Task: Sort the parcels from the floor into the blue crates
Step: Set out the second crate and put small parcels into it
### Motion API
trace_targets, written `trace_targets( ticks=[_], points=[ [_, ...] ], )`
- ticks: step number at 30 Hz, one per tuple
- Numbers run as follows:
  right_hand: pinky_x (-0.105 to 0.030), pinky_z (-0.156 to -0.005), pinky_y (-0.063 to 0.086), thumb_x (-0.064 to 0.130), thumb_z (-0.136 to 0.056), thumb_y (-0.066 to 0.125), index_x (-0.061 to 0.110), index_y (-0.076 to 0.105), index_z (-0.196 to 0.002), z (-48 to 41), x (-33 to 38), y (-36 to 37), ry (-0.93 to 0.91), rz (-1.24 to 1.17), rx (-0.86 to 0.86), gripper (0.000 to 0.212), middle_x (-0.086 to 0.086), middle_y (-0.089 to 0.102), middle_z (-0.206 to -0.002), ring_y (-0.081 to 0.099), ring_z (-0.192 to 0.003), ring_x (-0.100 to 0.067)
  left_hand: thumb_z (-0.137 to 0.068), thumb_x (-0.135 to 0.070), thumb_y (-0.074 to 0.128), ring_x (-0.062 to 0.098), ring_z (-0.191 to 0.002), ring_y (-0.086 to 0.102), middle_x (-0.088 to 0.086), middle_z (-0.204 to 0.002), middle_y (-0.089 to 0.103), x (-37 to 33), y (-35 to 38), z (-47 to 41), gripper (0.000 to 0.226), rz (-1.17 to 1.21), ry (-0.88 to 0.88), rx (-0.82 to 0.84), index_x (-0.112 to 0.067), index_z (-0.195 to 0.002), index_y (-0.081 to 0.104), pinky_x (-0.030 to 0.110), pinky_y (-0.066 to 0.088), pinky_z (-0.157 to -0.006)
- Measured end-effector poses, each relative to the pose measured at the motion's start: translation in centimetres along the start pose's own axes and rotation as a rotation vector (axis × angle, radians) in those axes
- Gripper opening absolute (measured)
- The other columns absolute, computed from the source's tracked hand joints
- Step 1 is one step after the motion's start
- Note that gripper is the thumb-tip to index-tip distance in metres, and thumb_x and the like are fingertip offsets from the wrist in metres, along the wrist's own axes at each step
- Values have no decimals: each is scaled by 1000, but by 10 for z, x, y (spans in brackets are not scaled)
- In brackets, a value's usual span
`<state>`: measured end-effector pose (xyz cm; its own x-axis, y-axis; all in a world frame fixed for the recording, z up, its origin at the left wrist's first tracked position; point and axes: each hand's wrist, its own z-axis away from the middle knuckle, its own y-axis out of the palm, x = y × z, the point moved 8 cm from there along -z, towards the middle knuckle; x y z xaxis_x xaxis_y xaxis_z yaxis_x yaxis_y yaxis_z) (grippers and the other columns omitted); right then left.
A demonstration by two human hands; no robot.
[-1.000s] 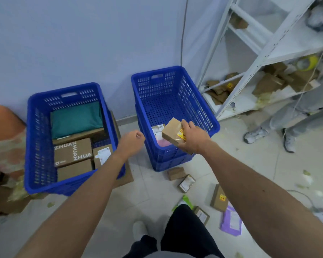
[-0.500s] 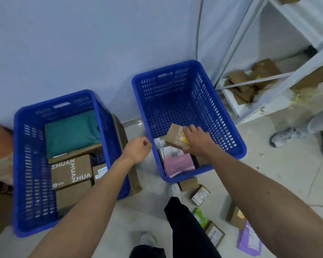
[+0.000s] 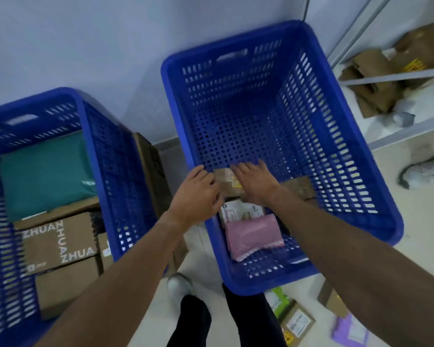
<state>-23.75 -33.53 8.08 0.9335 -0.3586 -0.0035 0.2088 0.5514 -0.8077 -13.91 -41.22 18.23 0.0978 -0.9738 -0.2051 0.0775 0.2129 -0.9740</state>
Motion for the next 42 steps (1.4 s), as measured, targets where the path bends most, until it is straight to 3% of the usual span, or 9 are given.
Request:
trace_targets(
  ticks=[4, 8, 27, 29, 30, 31, 33, 38, 42],
  points=[
    [-62, -113, 23, 47, -89, 65, 13, 0, -157, -36, 10, 34, -33, 23, 45, 100, -5, 17, -159, 20, -146, -27, -91, -26, 55, 22, -72, 51, 4, -71, 53, 15, 20, -5, 25, 114, -7, -167, -10, -74, 64, 39, 35, -112],
    [-62, -115, 21, 44, -99, 52, 18, -2, -159, -52, 12, 57, -34, -105, 137, 84, 0, 9, -164, 9, -151, -23, -89, -24, 53, 22, -72, 45, 4, -70, 49, 19, 24, -4, 25, 152, -5, -194, -9, -71, 62, 39, 32, -113],
    [-51, -109, 35, 28, -90, 64, 10, 15, -154, -6, -9, 39, 136, -251, 48, 82, -10, 24, -155, 28, -141, -28, -94, -35, 42, 22, -77, 46, -1, -73, 42, 19, 25, -5, 39, 54, -21, -104, -12, -71, 64, 43, 33, -114],
    [-49, -106, 38, 27, -90, 62, 9, 20, -152, 10, -12, 33, 133, -244, 56, 77, -11, 29, -152, 34, -137, -29, -97, -41, 39, 27, -91, 56, 7, -88, 60, 16, 29, -5, 45, -24, -27, -18, -10, -87, 70, 44, 30, -117],
    [-48, -104, 39, 26, -90, 61, 9, 23, -150, 18, -14, 29, 132, -250, 64, 73, -11, 33, -149, 37, -134, -29, -98, -45, 37, 30, -106, 59, 12, -111, 66, 15, 32, -4, 50, -74, -38, 57, -9, -103, 71, 44, 27, -119],
    [-47, -102, 41, 27, -91, 60, 9, 26, -148, 26, -16, 27, 129, -255, 74, 68, -11, 37, -145, 39, -131, -28, -99, -50, 36, 31, -122, 56, 16, -135, 60, 13, 33, -2, 56, -113, -57, 133, -9, -120, 67, 44, 23, -121],
    [-44, -99, 43, 29, -93, 58, 9, 32, -144, 44, -20, 20, 125, -263, 99, 60, -11, 41, -139, 43, -126, -28, -100, -55, 33, 29, -138, 45, 15, -158, 38, 5, 26, 8, 64, -114, -99, 219, -10, -141, 53, 41, 17, -123],
    [-38, -93, 43, 40, -100, 47, 6, 42, -139, 93, -18, 2, 124, -262, 169, 52, -15, 48, -135, 50, -119, -31, -102, -54, 33, 26, -145, 35, 8, -165, 24, -23, -4, 36, 63, 69, -265, 340, -15, -151, 38, 41, 34, -116],
    [-36, -92, 43, 39, -99, 48, 6, 48, -132, 140, -13, -12, 180, -338, 134, 47, -18, 53, -132, 52, -118, -32, -102, -51, 40, 29, -142, 40, 8, -161, 33, -42, -34, 66, 60, 231, -409, 347, -17, -151, 38, 40, 40, -110]
  ],
)
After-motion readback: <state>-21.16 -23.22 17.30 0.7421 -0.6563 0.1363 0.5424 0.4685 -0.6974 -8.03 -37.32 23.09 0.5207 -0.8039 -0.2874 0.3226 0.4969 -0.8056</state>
